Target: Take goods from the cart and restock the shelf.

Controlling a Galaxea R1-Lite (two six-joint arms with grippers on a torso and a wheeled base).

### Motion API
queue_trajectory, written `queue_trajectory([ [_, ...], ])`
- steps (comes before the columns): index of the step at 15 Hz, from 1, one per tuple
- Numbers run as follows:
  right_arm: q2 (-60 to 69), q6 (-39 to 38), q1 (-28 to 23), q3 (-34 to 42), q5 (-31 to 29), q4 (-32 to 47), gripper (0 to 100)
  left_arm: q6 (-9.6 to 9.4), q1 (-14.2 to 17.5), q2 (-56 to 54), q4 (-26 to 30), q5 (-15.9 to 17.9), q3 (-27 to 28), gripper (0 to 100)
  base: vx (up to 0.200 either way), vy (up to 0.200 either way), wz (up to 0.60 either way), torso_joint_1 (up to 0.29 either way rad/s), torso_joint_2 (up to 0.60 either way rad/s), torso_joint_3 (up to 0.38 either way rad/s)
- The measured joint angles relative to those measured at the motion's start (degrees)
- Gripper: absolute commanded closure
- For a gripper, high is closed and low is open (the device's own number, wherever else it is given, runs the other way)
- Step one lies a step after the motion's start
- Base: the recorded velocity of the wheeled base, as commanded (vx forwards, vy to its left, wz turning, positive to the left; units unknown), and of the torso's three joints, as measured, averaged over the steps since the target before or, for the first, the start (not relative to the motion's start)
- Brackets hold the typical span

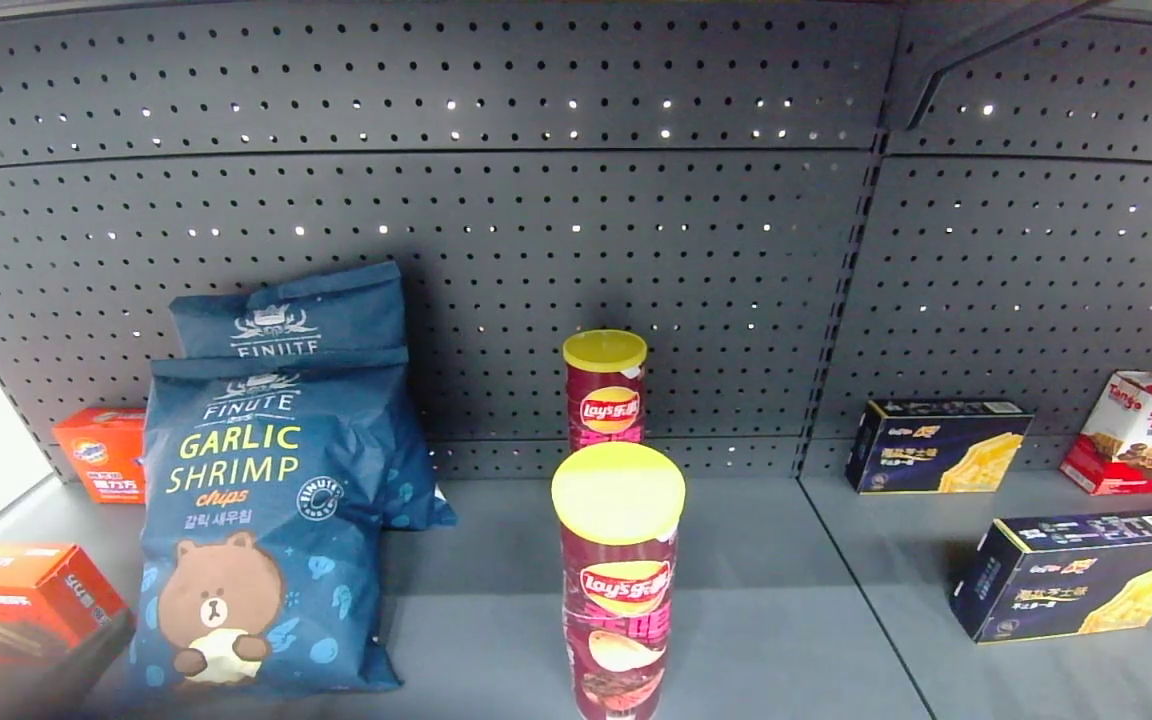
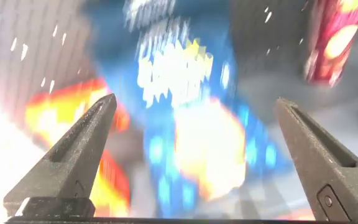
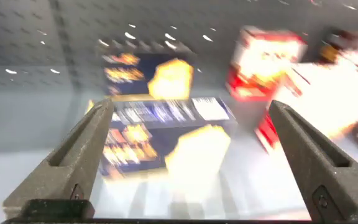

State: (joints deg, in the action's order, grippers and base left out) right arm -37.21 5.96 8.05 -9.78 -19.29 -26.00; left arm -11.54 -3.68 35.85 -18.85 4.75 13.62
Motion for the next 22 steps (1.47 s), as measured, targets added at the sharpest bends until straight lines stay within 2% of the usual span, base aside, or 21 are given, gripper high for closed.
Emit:
queue_trajectory([
  [3,13.1,-0.1,-2.4,3.7,0.0,11.9,0,0.77,0.9,-12.2,12.3,-0.9,-3.2,0,0.000,0.000,0.00,0.000,0.00,0.000],
  [5,22.0,-0.8,-3.9,5.1,0.1,20.4,0,2.16,1.1,-20.4,20.2,-1.1,-3.9,0,0.000,0.000,0.00,0.000,0.00,0.000],
  [6,26.1,-1.6,-5.2,6.0,1.2,23.2,0,3.45,1.2,-24.5,22.6,-1.1,-4.2,0,0.000,0.000,0.00,0.000,0.00,0.000],
  [7,29.0,-2.0,-6.2,7.0,5.1,24.2,0,5.52,1.4,-27.4,23.1,-1.1,-4.5,0,0.000,0.000,0.00,0.000,0.00,0.000],
  [8,31.2,-2.2,-6.7,7.7,10.5,24.4,0,6.81,1.6,-29.3,22.6,-1.0,-5.3,0,0.000,0.000,0.00,0.000,0.00,0.000],
  [10,34.2,-2.8,-7.6,8.9,20.2,24.9,0,6.86,1.7,-31.5,17.9,-0.9,-8.8,0,0.000,0.000,0.00,0.000,0.00,0.000],
  [12,35.7,-5.8,-7.9,9.5,18.8,25.3,0,6.44,1.8,-32.5,16.0,-1.0,-12.3,0,0.000,0.000,0.00,0.000,0.00,0.000],
  [14,36.4,-6.4,-8.0,9.6,18.4,25.3,0,6.11,1.8,-32.9,18.5,-0.9,-13.3,0,0.000,0.000,0.00,0.000,0.00,0.000],
  [18,36.8,-6.3,-8.0,9.8,18.4,25.2,0,7.85,1.6,-33.1,19.0,0.1,-13.5,0,0.000,0.000,0.00,0.000,0.00,0.000],
  [19,36.9,-6.4,-8.0,9.8,18.4,25.2,0,8.62,2.0,-33.3,19.0,-1.4,-13.5,0,0.000,0.000,0.00,0.000,0.00,0.000],
  [21,36.9,-6.4,-8.0,9.8,18.4,25.2,0,9.20,3.4,-34.6,18.9,-7.1,-13.6,0,0.000,0.000,0.00,0.000,0.00,0.000],
  [22,36.9,-6.3,-8.0,9.8,18.4,25.2,0,9.28,3.7,-35.1,18.8,-7.4,-13.6,0,0.000,0.000,0.00,0.000,0.00,0.000],
])
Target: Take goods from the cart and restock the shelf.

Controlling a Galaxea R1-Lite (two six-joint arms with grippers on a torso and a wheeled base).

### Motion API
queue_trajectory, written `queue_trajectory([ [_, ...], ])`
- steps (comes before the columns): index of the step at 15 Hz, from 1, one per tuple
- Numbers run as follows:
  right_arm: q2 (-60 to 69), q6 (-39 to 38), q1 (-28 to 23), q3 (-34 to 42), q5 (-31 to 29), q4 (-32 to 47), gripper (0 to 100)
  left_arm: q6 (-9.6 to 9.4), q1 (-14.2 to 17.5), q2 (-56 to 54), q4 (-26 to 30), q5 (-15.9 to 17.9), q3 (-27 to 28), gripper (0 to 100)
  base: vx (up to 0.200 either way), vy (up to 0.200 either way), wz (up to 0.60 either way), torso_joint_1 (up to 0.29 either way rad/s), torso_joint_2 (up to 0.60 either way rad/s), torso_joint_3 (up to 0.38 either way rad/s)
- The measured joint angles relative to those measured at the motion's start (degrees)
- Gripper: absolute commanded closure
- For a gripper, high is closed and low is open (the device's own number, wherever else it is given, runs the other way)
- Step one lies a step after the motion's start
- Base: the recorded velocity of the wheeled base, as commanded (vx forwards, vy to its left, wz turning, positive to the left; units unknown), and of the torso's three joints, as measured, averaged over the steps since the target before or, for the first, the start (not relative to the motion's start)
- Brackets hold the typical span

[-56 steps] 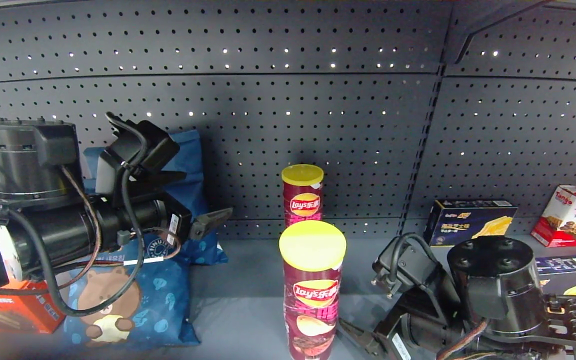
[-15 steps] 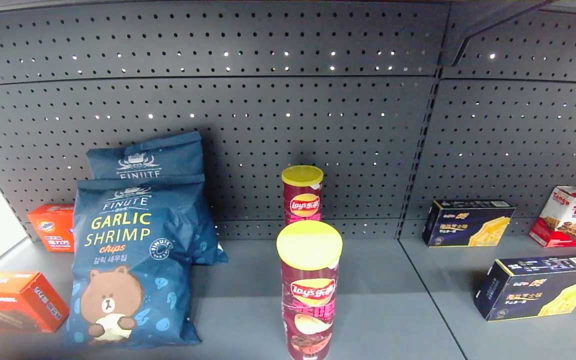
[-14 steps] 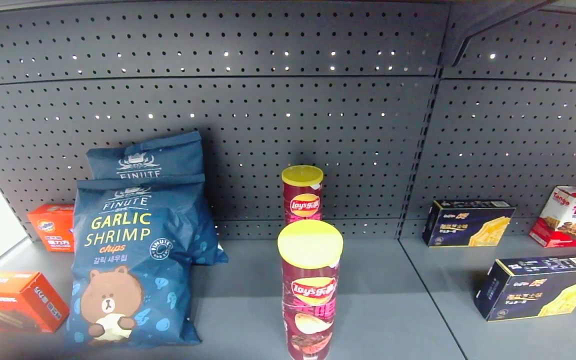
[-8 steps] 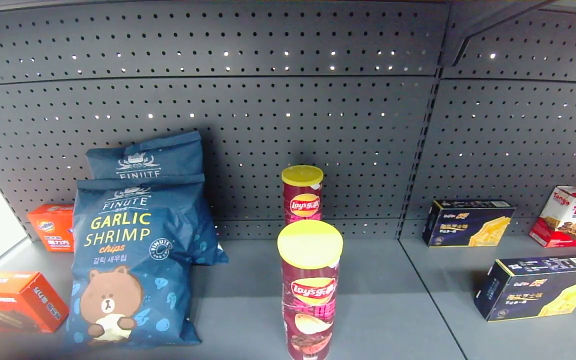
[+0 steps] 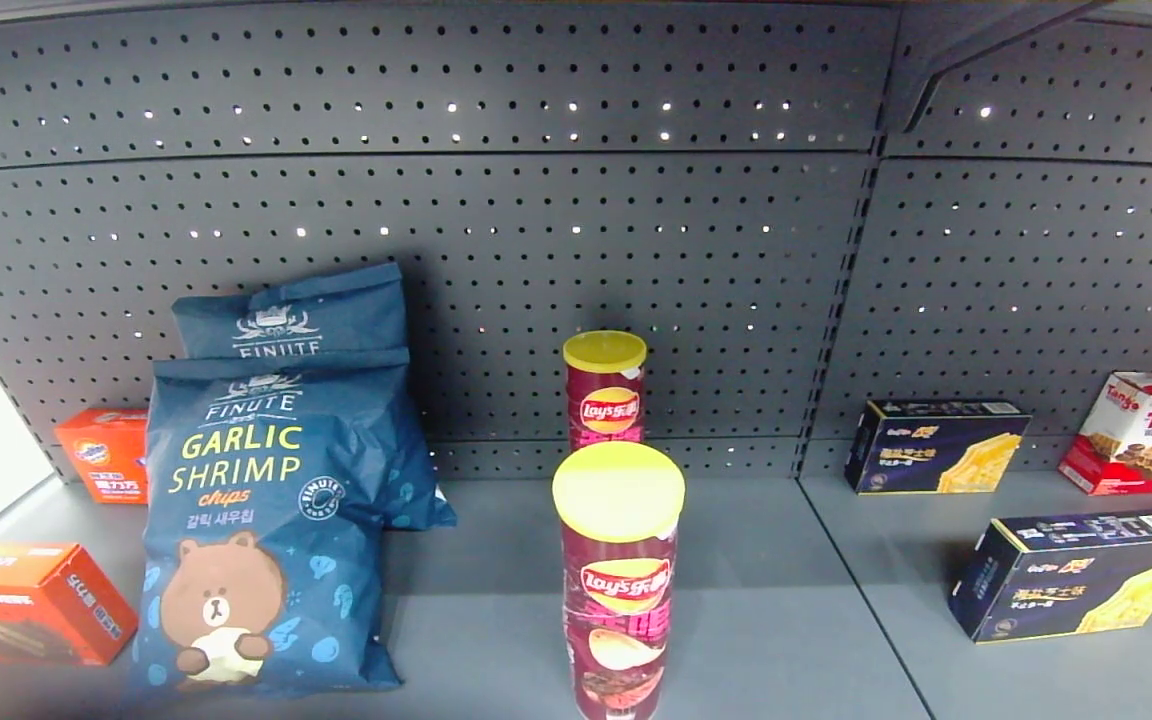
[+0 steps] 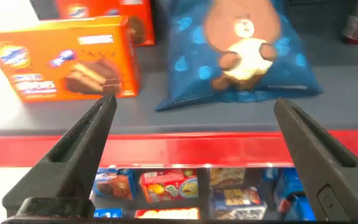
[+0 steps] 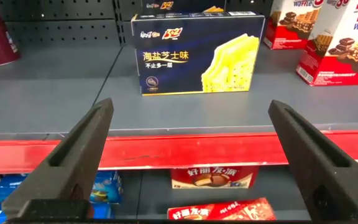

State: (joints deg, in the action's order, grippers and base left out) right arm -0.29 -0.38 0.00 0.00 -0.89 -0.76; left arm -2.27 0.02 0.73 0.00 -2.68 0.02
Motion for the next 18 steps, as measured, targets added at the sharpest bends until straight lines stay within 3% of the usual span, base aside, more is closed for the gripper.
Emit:
queue_trajectory([
  [4,0.0,0.0,0.0,0.0,0.0,0.0,0,1.51,0.2,-0.7,0.0,2.3,0.0,0,0.000,0.000,0.00,0.000,0.00,0.000],
  [7,0.0,0.0,0.0,0.0,0.0,0.0,0,1.51,0.2,-0.8,0.0,3.2,0.1,0,0.000,0.000,0.00,0.000,0.00,0.000],
  [11,0.0,0.0,0.0,0.0,0.0,0.0,0,2.32,0.2,-0.8,0.0,3.0,0.1,0,0.000,0.000,0.00,0.000,0.00,0.000],
  [14,0.0,0.0,0.0,0.0,0.0,0.0,0,1.49,0.2,-0.8,0.0,3.7,0.1,0,-0.067,0.000,0.00,0.001,0.00,0.001],
  [18,0.0,0.0,0.0,0.0,0.0,-0.1,0,1.83,0.2,-0.8,0.0,4.0,0.1,0,0.000,0.000,0.00,0.000,0.00,0.000],
])
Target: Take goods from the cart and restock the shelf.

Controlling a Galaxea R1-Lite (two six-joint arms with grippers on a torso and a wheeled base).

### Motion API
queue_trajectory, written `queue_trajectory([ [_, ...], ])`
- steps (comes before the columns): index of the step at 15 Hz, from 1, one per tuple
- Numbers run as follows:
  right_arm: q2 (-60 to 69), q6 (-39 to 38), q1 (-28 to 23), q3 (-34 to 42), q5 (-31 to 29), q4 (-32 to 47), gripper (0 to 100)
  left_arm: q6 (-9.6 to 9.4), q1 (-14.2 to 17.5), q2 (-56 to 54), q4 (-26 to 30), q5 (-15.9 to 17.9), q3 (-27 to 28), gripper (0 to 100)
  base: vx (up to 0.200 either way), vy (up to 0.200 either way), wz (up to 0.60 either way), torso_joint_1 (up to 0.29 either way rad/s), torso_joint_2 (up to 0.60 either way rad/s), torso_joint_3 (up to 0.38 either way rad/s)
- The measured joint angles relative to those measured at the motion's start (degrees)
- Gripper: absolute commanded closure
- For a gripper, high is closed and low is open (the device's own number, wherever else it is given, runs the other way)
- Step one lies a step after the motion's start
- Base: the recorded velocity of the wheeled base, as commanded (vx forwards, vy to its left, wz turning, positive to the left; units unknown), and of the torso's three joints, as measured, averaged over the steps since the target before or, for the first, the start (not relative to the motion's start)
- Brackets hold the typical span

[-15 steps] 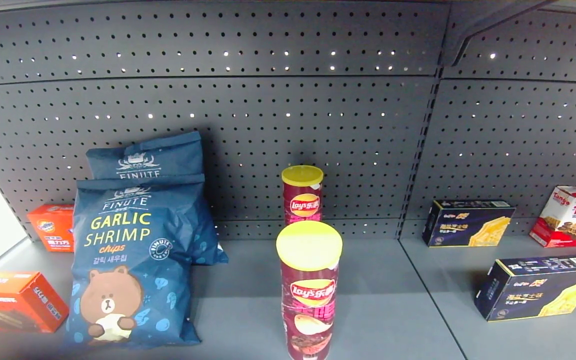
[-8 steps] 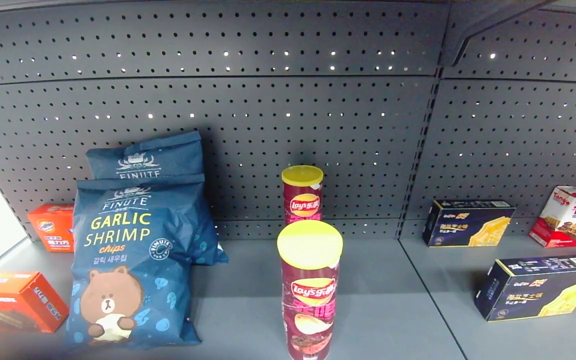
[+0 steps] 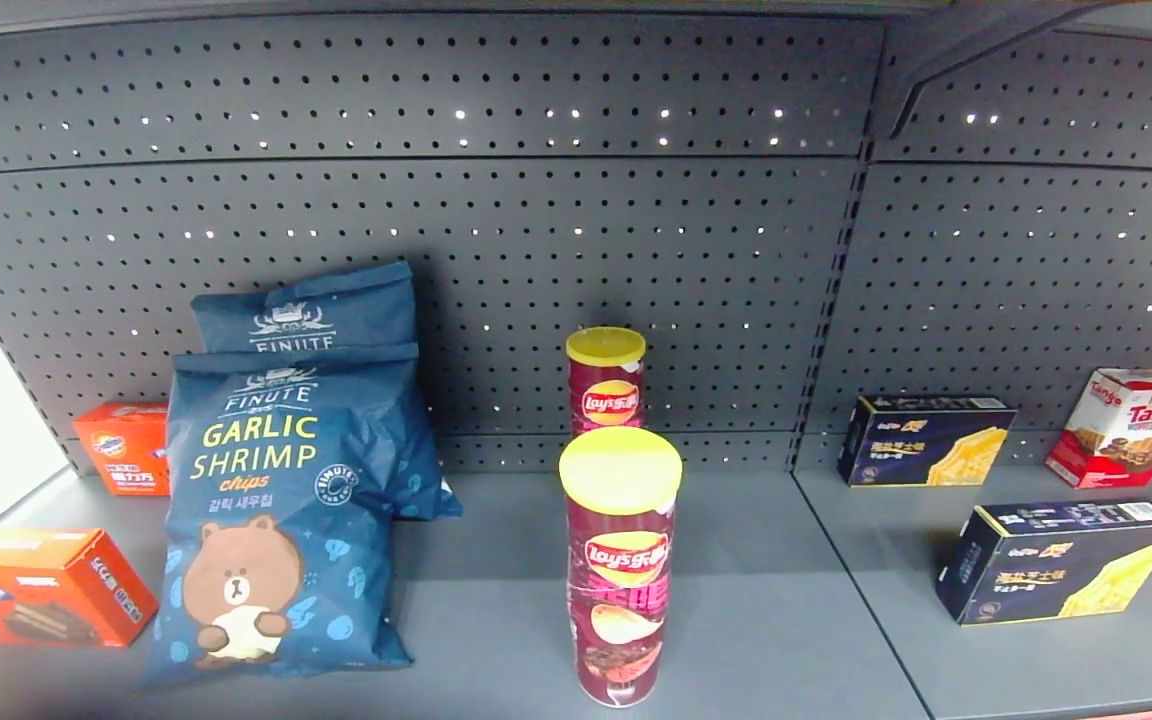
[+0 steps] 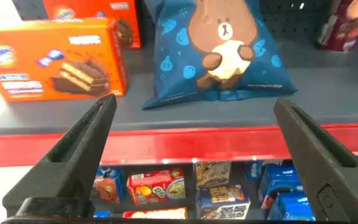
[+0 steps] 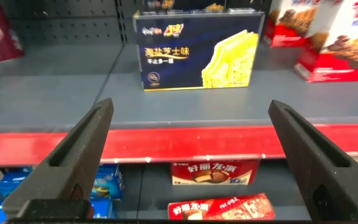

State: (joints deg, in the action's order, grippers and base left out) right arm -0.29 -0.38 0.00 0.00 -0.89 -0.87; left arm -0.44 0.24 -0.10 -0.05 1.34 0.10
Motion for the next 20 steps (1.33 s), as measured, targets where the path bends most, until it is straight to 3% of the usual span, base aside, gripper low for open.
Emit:
queue_trajectory([
  [20,0.0,0.0,0.0,0.0,0.0,0.1,0,0.00,0.0,0.0,0.0,-0.1,0.0,0,0.000,0.010,0.03,0.000,0.00,0.000],
])
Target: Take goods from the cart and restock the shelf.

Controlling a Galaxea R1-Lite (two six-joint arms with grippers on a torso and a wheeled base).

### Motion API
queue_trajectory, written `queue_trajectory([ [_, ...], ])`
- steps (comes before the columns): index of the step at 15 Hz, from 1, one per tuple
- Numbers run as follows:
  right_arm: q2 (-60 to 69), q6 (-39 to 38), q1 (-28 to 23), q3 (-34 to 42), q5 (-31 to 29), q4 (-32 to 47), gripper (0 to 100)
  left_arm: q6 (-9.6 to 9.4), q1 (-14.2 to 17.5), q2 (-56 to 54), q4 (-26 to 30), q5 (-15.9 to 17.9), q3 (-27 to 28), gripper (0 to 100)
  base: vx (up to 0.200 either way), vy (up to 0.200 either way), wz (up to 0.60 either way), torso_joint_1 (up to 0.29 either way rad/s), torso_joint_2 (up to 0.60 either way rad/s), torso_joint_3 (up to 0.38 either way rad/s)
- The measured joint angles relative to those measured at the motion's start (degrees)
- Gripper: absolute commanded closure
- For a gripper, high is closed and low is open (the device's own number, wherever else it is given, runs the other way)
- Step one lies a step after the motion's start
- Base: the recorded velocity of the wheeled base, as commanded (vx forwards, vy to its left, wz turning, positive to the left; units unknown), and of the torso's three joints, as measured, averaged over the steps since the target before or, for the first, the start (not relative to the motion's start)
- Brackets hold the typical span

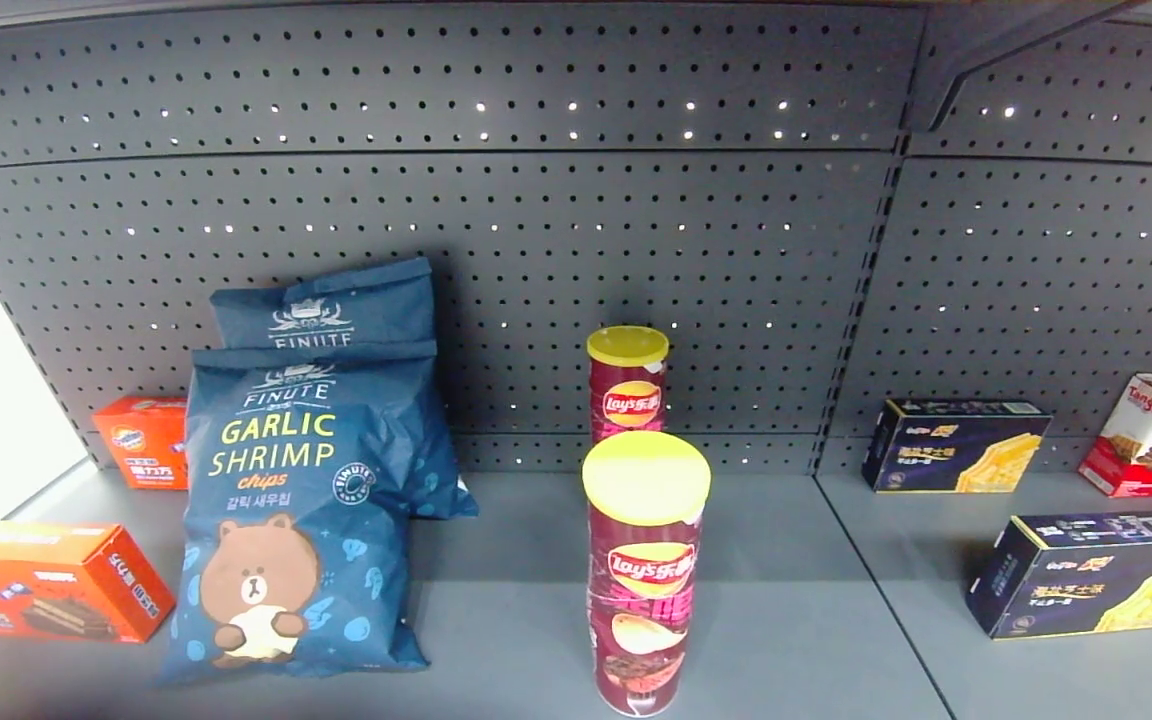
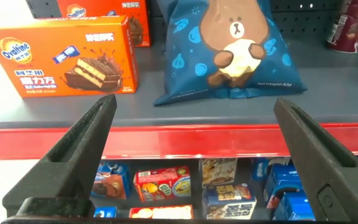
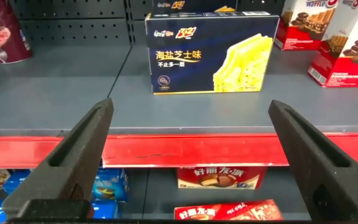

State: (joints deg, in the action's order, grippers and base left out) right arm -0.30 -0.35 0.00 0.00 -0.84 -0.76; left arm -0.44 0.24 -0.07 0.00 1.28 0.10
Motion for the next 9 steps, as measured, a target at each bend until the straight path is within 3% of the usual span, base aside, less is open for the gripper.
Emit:
queue_trajectory([
  [9,0.0,0.0,0.0,0.0,0.0,0.0,0,-0.07,0.0,0.0,0.0,0.0,0.0,0,0.000,0.000,0.00,0.000,0.00,0.000],
])
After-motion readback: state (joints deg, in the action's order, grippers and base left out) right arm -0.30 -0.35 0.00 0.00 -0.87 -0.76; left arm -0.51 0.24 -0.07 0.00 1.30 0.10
